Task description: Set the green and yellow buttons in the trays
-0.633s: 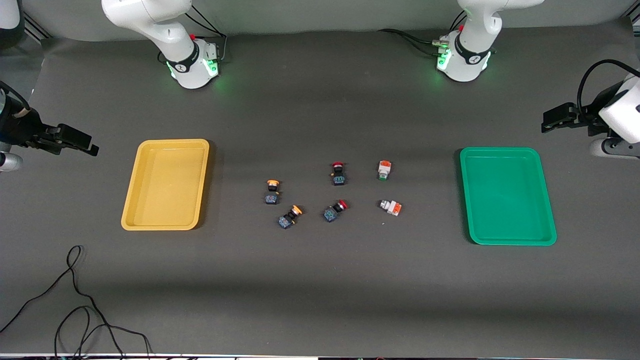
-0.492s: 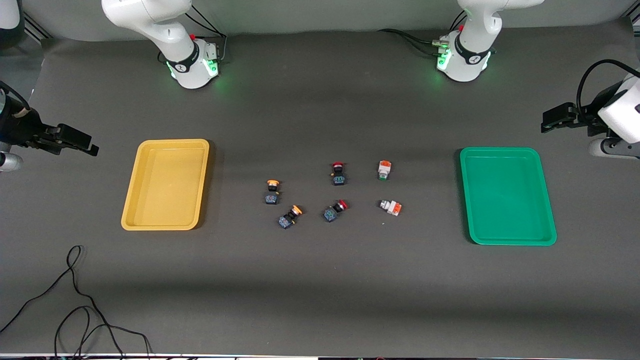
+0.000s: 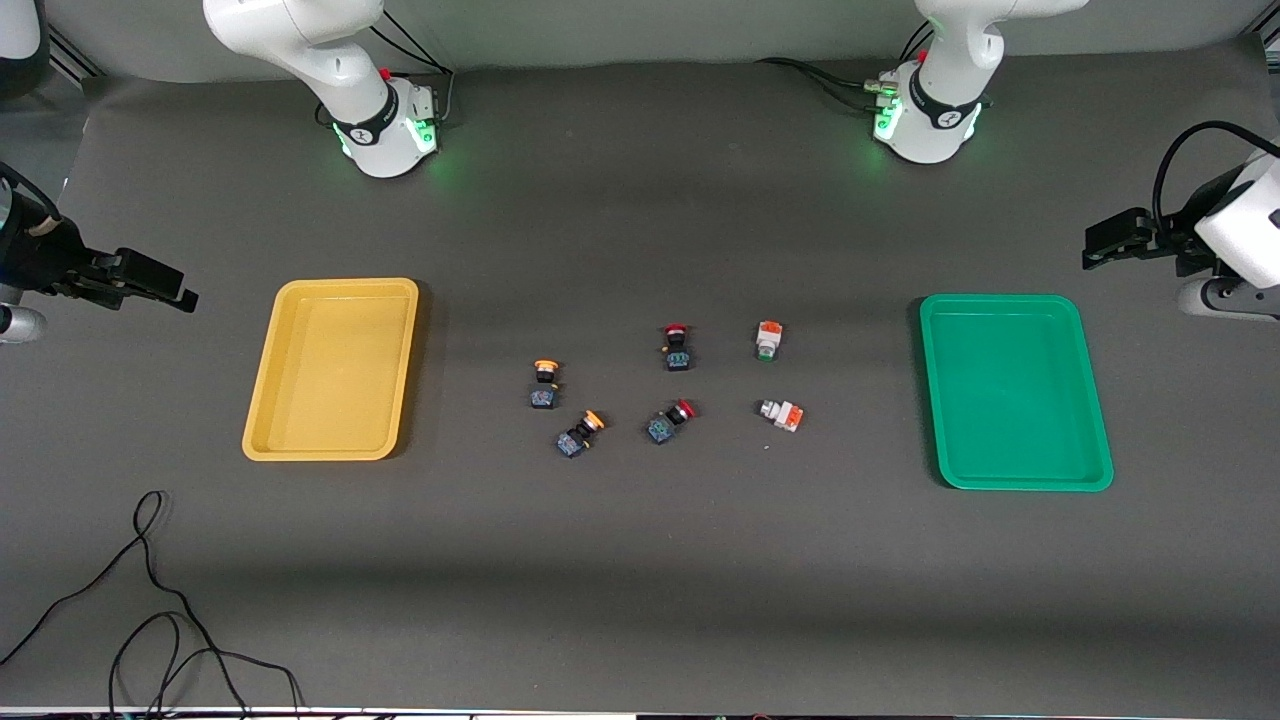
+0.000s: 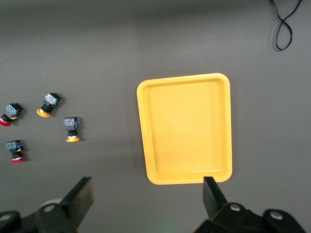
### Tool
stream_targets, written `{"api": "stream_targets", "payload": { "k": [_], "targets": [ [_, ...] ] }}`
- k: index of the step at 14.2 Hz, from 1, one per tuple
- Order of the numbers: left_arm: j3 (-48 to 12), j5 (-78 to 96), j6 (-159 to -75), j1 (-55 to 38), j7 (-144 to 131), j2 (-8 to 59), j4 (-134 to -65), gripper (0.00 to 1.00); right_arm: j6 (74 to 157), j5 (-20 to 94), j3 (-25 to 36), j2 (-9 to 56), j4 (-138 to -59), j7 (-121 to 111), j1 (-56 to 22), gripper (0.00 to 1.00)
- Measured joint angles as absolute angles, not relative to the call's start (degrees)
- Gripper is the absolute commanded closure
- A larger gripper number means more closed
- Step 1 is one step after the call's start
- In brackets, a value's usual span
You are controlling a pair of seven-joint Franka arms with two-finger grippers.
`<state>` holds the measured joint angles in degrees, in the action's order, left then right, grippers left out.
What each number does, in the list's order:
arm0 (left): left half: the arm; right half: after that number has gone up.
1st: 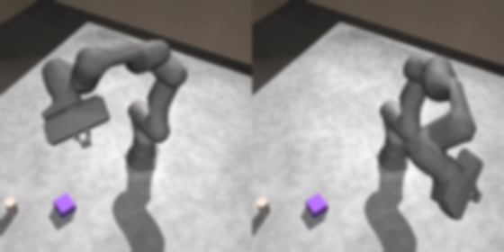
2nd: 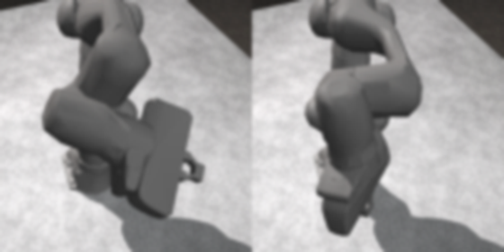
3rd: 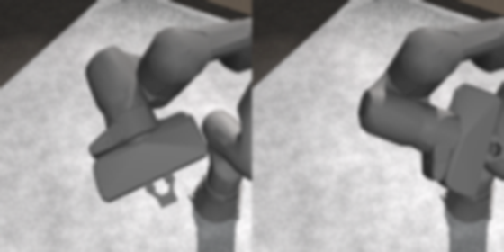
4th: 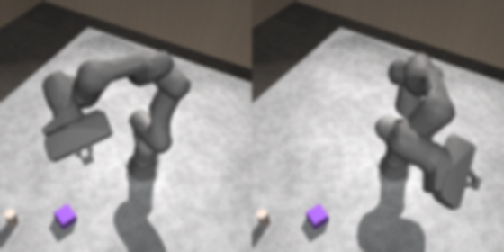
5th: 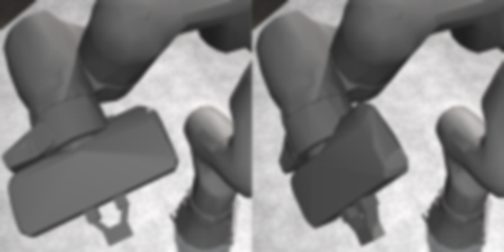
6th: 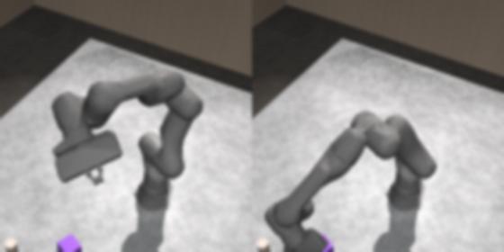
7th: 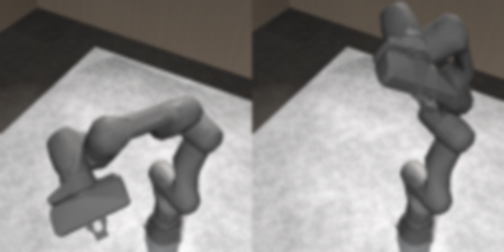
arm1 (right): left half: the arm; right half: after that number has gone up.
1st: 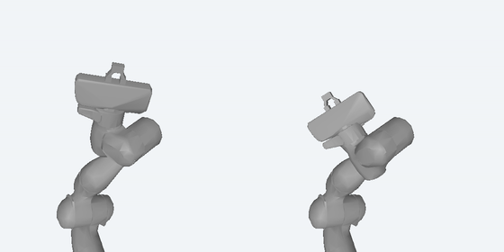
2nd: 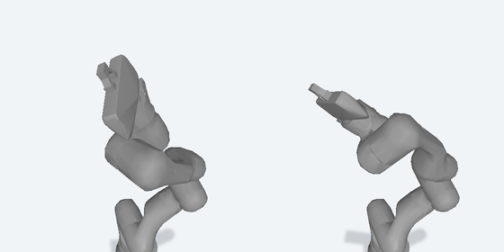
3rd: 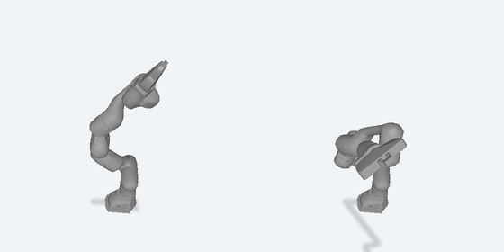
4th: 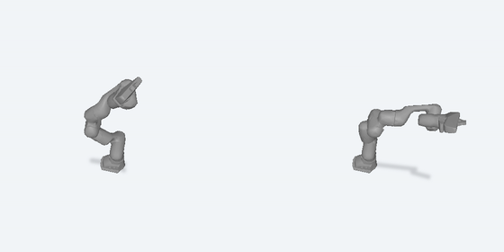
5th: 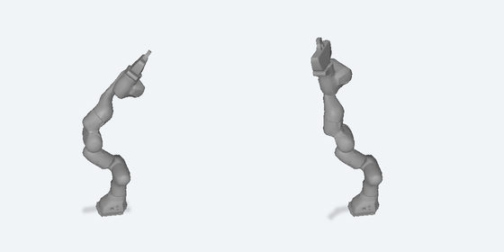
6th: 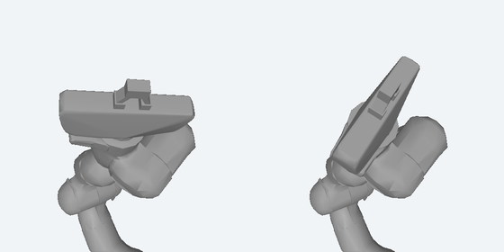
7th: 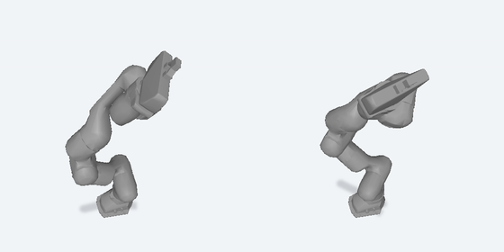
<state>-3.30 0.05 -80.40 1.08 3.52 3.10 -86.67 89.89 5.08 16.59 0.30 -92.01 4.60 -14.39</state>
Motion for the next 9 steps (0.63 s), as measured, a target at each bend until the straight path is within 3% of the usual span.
{"api": "stream_targets", "payload": {
  "k": [9],
  "targets": [
    [-3.19, -0.02, -83.61, 1.10, 3.48, 3.12, -88.47, 0.00, 87.68, 5.51, 16.38, 2.17, -92.11, 9.28, -19.05, 0.00]
  ]
}}
